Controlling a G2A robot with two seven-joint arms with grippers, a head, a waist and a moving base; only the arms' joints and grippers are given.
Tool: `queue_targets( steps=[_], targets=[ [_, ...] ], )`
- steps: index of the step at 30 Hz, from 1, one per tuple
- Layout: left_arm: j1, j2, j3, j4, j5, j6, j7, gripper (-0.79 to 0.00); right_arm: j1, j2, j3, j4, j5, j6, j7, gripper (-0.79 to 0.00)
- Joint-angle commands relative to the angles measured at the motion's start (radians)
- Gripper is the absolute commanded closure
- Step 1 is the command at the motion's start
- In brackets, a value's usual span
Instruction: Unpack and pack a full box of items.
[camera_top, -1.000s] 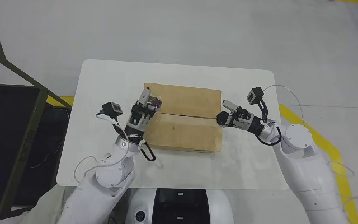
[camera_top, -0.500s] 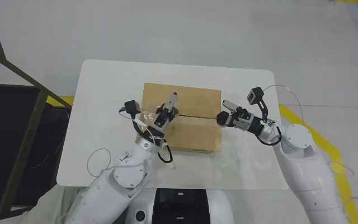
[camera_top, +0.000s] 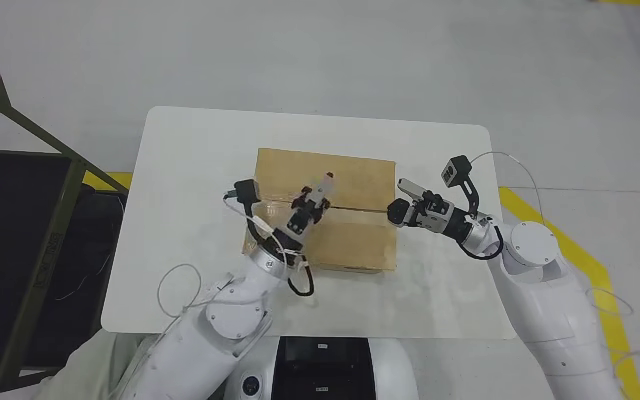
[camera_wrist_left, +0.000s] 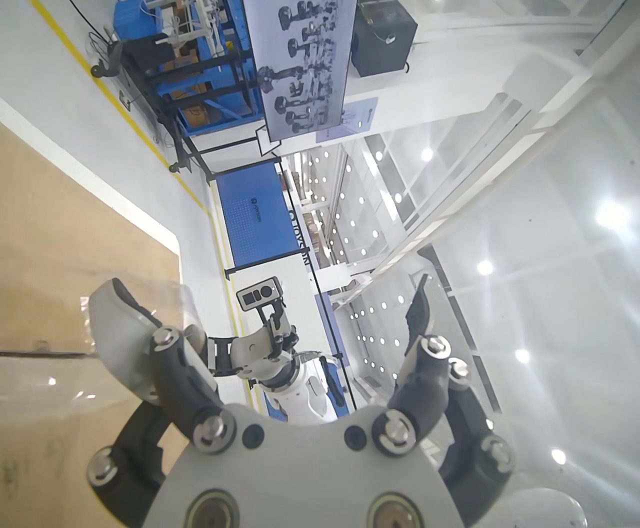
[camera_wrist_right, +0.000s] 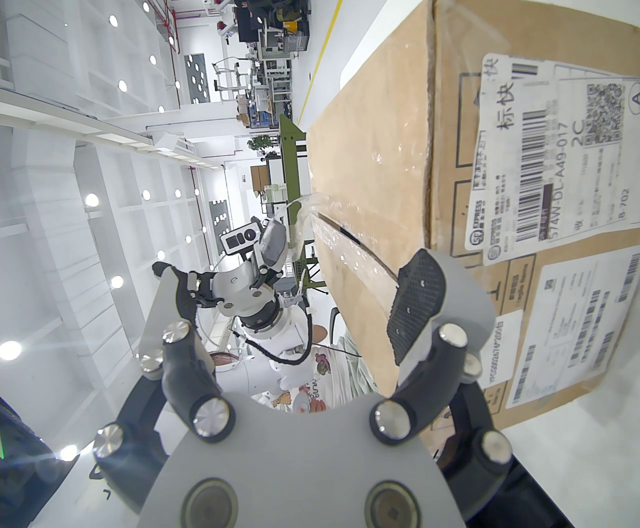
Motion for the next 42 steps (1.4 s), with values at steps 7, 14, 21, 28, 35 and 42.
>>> queue_targets(
  steps=[7, 14, 21, 28, 35, 42],
  targets=[
    [0.035, 0.007, -0.036, -0.041, 0.045, -0.061, -0.121, -0.785, 0.000, 0.000, 0.000, 0.000, 0.000, 0.000, 0.000, -0.785],
    [0.102, 0.012, -0.123, -0.089, -0.014, -0.191, -0.099, -0.785, 0.000, 0.000, 0.000, 0.000, 0.000, 0.000, 0.000, -0.785],
    [0.176, 0.023, -0.292, -0.106, -0.128, -0.212, -0.106, -0.785, 0.000, 0.000, 0.000, 0.000, 0.000, 0.000, 0.000, -0.785],
    [0.187, 0.030, -0.451, -0.069, -0.225, -0.164, -0.155, -0.785, 0.000, 0.000, 0.000, 0.000, 0.000, 0.000, 0.000, -0.785],
    [0.158, 0.035, -0.571, 0.002, -0.273, -0.089, -0.211, -0.785, 0.000, 0.000, 0.000, 0.000, 0.000, 0.000, 0.000, -0.785],
    [0.125, 0.041, -0.656, 0.079, -0.273, -0.039, -0.292, -0.785, 0.000, 0.000, 0.000, 0.000, 0.000, 0.000, 0.000, -0.785]
  ],
)
